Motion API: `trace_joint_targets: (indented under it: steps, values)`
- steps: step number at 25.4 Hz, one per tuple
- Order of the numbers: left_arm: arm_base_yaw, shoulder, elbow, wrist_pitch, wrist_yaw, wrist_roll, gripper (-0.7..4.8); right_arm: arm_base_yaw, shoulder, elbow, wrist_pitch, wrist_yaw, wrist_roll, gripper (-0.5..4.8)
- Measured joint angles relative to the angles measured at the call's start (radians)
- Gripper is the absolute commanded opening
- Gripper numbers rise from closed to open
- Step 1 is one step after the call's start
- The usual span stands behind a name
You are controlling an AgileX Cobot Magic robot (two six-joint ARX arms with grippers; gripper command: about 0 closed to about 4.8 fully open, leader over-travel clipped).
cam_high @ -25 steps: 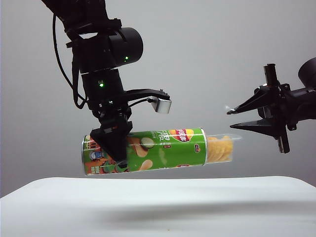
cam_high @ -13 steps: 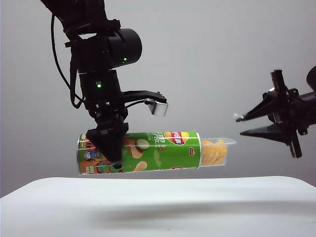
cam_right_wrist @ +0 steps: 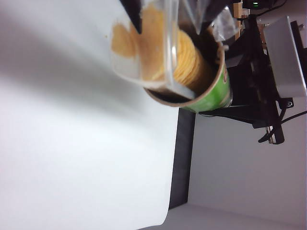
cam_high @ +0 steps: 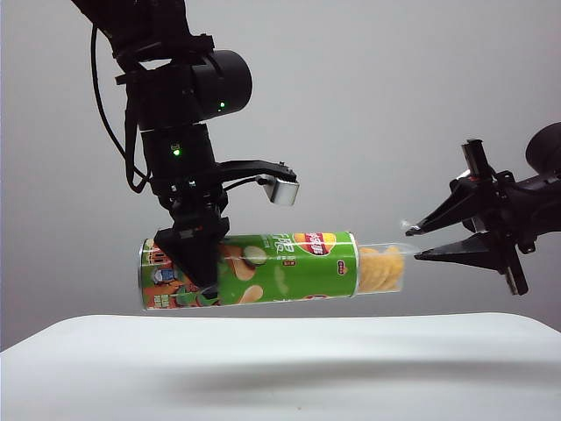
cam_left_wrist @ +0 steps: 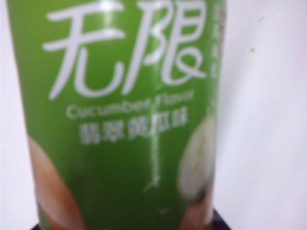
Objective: Pick up the green tub of chips from the desk, push the transparent container that's holding the chips and has slipped out back in, and finally put the chips back on the desk.
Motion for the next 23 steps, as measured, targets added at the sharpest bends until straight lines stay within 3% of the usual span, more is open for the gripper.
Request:
trace_joint_targets:
  steps: [1, 3, 6, 14, 23]
  values:
    - [0.000, 0.000, 0.000, 0.000, 0.009, 0.000, 2.88, 0.002, 0.000, 0.000, 0.001, -0.001, 0.000, 1.22]
    - [-0.001, 0.000, 0.000, 0.003, 0.022, 0.000, 2.88, 0.014, 0.000, 0.000, 0.000, 0.000, 0.000, 0.47]
    - [0.000, 0.000, 0.000, 0.002, 0.023, 0.000, 2.88, 0.028, 0.000, 0.000, 0.002, 0.002, -0.002, -0.05]
    - [-0.002, 0.000, 0.001, -0.001, 0.023, -0.003, 2.88, 0.036, 0.000, 0.000, 0.002, 0.008, -0.002, -0.06]
    - [-0.020, 0.000, -0.005, -0.016, -0.006, -0.005, 2.88, 0.118, 0.000, 0.002, 0.012, 0.074, -0.001, -0.06]
